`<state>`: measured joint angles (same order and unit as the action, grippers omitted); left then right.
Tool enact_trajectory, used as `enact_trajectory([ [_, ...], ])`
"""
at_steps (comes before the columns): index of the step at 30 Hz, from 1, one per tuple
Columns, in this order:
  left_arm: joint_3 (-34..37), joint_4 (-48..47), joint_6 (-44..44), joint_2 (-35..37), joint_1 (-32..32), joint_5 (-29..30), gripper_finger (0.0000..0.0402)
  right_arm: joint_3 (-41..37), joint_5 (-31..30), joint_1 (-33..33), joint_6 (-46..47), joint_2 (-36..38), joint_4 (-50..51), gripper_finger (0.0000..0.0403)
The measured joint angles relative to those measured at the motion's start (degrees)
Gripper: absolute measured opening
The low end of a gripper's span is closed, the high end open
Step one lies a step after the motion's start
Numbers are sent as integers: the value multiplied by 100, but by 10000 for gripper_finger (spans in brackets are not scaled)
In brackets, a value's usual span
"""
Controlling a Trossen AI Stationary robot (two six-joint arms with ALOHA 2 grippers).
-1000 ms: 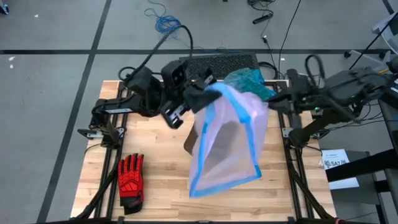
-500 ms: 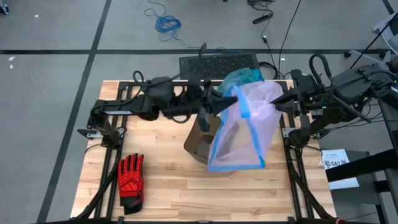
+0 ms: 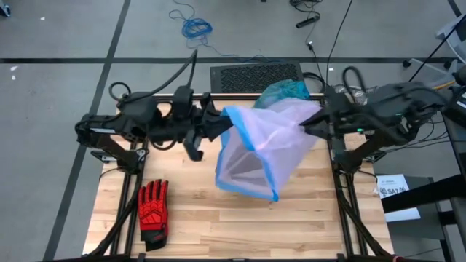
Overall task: Place trash/remove bag and relplace
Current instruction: Put the pink trash bag into the trash bin
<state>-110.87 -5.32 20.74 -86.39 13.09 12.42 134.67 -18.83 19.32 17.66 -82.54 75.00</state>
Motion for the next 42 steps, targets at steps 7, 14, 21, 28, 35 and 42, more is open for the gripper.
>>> enact_trajectory([
  [7, 4, -174, 132, -39, 214, 427, 0, -2, 37, -711, 421, -743, 440, 0],
  [14, 4, 324, 91, -32, 323, 428, 0, -15, 566, -908, 468, -1090, 817, 0],
  [21, 4, 1019, 126, -32, 301, 411, 0, -4, 1035, -717, 1030, -349, 971, 0],
  [28, 2, 1681, 604, -198, 126, 311, 0, 4, 1005, -495, 1352, 177, 864, 0],
  [35, 2, 1259, 897, -236, 102, 704, 0, 2, 1019, -666, 1042, -47, 847, 0],
  [42, 2, 1121, 1051, -219, 128, 1063, 0, -7, 1194, -1070, 594, -486, 1140, 0],
])
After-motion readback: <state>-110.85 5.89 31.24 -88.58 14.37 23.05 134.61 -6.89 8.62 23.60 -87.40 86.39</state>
